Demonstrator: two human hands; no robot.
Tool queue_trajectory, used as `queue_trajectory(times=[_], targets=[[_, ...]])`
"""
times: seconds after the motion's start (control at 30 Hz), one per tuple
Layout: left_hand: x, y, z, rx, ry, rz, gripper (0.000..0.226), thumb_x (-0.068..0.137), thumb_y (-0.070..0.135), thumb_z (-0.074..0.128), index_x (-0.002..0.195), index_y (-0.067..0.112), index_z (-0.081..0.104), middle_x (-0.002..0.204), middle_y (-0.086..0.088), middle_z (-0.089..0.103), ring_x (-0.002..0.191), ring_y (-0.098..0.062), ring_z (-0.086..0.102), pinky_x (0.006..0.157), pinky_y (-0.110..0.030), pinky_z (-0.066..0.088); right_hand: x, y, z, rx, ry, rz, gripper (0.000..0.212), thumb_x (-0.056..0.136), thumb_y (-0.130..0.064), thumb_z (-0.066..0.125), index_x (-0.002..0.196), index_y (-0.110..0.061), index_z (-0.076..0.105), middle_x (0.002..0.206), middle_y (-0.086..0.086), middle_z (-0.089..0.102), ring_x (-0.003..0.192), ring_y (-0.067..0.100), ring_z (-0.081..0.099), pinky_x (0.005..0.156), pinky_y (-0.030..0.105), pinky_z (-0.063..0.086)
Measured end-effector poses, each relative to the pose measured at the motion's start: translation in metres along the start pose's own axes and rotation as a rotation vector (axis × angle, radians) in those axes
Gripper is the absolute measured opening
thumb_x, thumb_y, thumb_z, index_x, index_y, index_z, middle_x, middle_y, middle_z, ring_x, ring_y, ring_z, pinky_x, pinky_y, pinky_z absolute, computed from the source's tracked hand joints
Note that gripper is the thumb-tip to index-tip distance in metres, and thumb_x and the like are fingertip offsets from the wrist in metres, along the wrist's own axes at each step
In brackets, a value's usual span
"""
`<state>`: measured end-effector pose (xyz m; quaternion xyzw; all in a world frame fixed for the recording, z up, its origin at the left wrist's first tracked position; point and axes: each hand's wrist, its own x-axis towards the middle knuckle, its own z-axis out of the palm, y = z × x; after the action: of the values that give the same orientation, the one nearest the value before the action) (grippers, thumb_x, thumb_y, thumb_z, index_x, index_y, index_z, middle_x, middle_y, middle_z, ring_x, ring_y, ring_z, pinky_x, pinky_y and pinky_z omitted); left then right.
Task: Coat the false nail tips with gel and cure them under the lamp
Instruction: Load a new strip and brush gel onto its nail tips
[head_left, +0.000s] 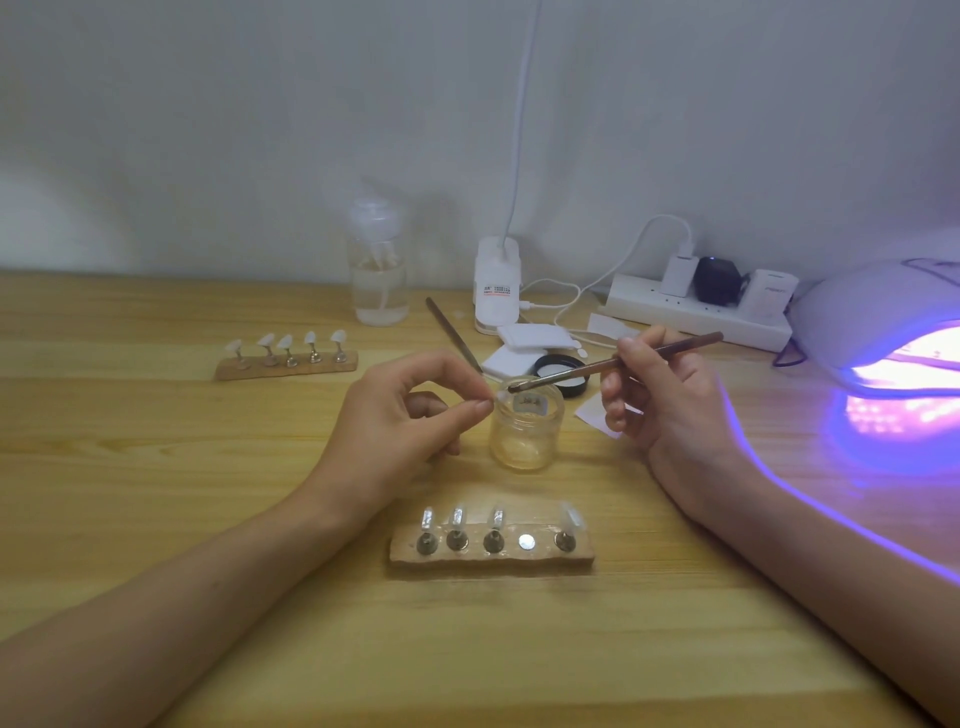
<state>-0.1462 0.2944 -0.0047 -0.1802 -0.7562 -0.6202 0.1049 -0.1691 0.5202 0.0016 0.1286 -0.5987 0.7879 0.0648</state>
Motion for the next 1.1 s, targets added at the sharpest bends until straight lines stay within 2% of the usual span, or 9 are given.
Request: queue_trajectory(times=[0.17, 0.3, 0.43, 0.6, 0.77, 0.9, 1.1], targets=[[-0.0003, 0.0010, 0.0000, 0.004, 0.004, 0.003, 0.009, 0.083, 0.008, 0.075, 0.079, 0.014, 0.070, 0.059, 0.016, 0.061, 0.050, -0.006, 0.055, 0.050, -0.016, 0.044, -0.0007, -0.0007, 0.0012, -0.021, -0.075, -0.018, 0.023, 0.090, -0.033, 0.067, 0.070, -0.027, 0.057, 0.063, 0.001, 0.059, 0.053, 0.012, 0.055, 0.047, 0.020, 0.045], [-0.0006, 0.0012, -0.0003, 0.004, -0.001, 0.001, 0.008, 0.084, 0.008, 0.075, 0.081, 0.013, 0.070, 0.059, 0.015, 0.061, 0.051, -0.006, 0.055, 0.050, -0.017, 0.045, -0.0008, -0.0009, 0.0002, 0.006, -0.018, -0.002, 0.021, 0.088, -0.030, 0.067, 0.070, -0.025, 0.057, 0.061, 0.000, 0.059, 0.052, 0.011, 0.055, 0.046, 0.019, 0.044], [-0.0002, 0.0009, -0.0005, 0.004, 0.000, -0.002, 0.010, 0.084, 0.009, 0.075, 0.079, 0.016, 0.070, 0.061, 0.014, 0.062, 0.051, -0.007, 0.056, 0.051, -0.018, 0.046, -0.0006, -0.0010, 0.0024, -0.005, -0.076, -0.027, 0.023, 0.091, -0.030, 0.063, 0.069, -0.027, 0.058, 0.061, 0.000, 0.059, 0.053, 0.011, 0.055, 0.047, 0.020, 0.044], [-0.0006, 0.0011, -0.0003, 0.004, -0.001, 0.002, 0.007, 0.084, 0.009, 0.075, 0.080, 0.014, 0.070, 0.058, 0.015, 0.061, 0.050, -0.007, 0.055, 0.050, -0.017, 0.045, -0.0013, -0.0008, 0.0019, -0.013, -0.004, -0.011, 0.019, 0.087, -0.029, 0.066, 0.071, -0.023, 0.057, 0.060, 0.002, 0.059, 0.050, 0.012, 0.054, 0.045, 0.020, 0.044], [-0.0009, 0.0015, -0.0004, 0.007, 0.000, -0.004, 0.008, 0.083, 0.010, 0.075, 0.080, 0.014, 0.070, 0.058, 0.014, 0.061, 0.051, -0.006, 0.055, 0.051, -0.017, 0.045, -0.0023, -0.0025, 0.0037, -0.018, -0.080, -0.037, 0.022, 0.090, -0.032, 0.065, 0.070, -0.027, 0.059, 0.062, 0.001, 0.060, 0.053, 0.013, 0.056, 0.047, 0.021, 0.045], [-0.0013, 0.0024, -0.0007, 0.017, -0.003, 0.000, 0.008, 0.084, 0.008, 0.075, 0.080, 0.013, 0.069, 0.061, 0.015, 0.062, 0.051, -0.007, 0.056, 0.051, -0.018, 0.046, -0.0025, -0.0022, 0.0029, -0.029, -0.016, -0.024, 0.019, 0.085, -0.032, 0.066, 0.068, -0.027, 0.059, 0.061, 0.002, 0.059, 0.052, 0.012, 0.055, 0.046, 0.021, 0.045], [-0.0020, 0.0030, -0.0003, 0.012, -0.002, -0.001, 0.009, 0.083, 0.011, 0.075, 0.078, 0.014, 0.069, 0.059, 0.015, 0.061, 0.052, -0.005, 0.056, 0.051, -0.016, 0.045, -0.0029, -0.0023, 0.0034, -0.044, -0.065, -0.046, 0.024, 0.094, -0.027, 0.063, 0.070, -0.028, 0.058, 0.062, 0.001, 0.060, 0.053, 0.013, 0.057, 0.047, 0.021, 0.046]])
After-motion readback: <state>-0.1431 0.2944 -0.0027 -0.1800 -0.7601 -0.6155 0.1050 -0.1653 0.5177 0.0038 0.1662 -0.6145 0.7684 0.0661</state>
